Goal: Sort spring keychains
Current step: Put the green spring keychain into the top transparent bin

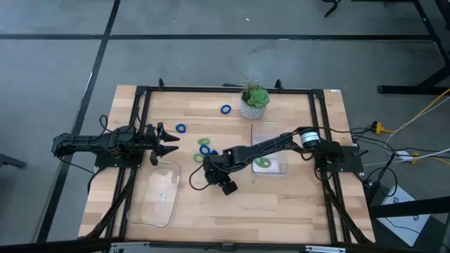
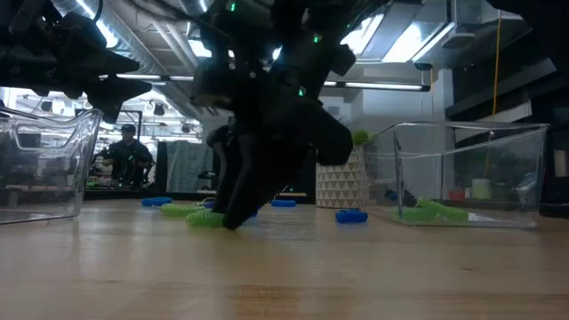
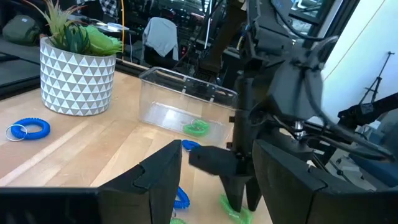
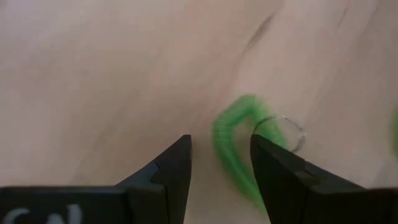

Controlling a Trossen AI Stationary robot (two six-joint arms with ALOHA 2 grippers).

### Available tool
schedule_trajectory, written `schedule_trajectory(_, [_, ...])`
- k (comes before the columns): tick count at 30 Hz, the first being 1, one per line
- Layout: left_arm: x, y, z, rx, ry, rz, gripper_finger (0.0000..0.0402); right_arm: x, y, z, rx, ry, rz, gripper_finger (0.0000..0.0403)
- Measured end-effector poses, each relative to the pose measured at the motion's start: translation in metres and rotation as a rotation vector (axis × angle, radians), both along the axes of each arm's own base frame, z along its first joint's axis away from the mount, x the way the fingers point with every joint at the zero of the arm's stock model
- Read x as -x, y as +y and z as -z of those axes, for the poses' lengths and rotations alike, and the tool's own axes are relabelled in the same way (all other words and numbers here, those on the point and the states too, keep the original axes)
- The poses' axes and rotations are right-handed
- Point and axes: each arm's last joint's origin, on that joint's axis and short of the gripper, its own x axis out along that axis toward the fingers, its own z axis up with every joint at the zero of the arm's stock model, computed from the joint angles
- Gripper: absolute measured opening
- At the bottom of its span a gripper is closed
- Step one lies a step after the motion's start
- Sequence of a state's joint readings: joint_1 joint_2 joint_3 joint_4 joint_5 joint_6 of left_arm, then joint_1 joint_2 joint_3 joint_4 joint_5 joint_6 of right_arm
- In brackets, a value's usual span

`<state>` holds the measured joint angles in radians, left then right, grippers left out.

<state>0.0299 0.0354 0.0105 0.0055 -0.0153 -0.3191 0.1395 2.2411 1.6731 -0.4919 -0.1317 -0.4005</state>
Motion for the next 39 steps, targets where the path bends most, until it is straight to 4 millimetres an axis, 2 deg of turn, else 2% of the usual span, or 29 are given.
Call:
schedule_trajectory(9, [0.0,0.0,0.0,0.0,0.0,-0.001,0.0194,0.0,-0.004,0.008,0.001,0.034,0.013,0.0154])
schedule_trajectory(12, [0.0,0.0,0.0,0.0,0.0,-0.002,0.0194,0.0,-0.004,0.008,-0.001,0.039,0.013,0.0124])
schedule_trajectory(18, [0.0,0.0,0.0,0.0,0.0,-0.001,0.0194,0.002,-0.004,0.009,0.001,0.053,0.012,0.0033])
schedule_trajectory(20, [0.0,0.0,0.0,0.0,0.0,-0.002,0.0194,0.002,-0.004,0.009,0.002,0.056,0.012,0.0015])
schedule_trajectory(26, [0.0,0.0,0.0,0.0,0.0,-0.002,0.0194,0.002,-0.004,0.01,-0.026,0.072,0.055,0.0037])
schedule_trajectory(30, [0.0,0.0,0.0,0.0,0.0,-0.002,0.0194,0.003,-0.002,0.008,-0.121,0.1,0.092,0.0026])
schedule_trajectory(36, [0.0,0.0,0.0,0.0,0.0,-0.002,0.0194,0.001,0.0,-0.006,-0.193,0.185,0.109,0.0009])
schedule_trajectory(39, [0.0,0.0,0.0,0.0,0.0,-0.002,0.0194,-0.004,0.002,-0.025,-0.198,0.184,0.103,0.0012])
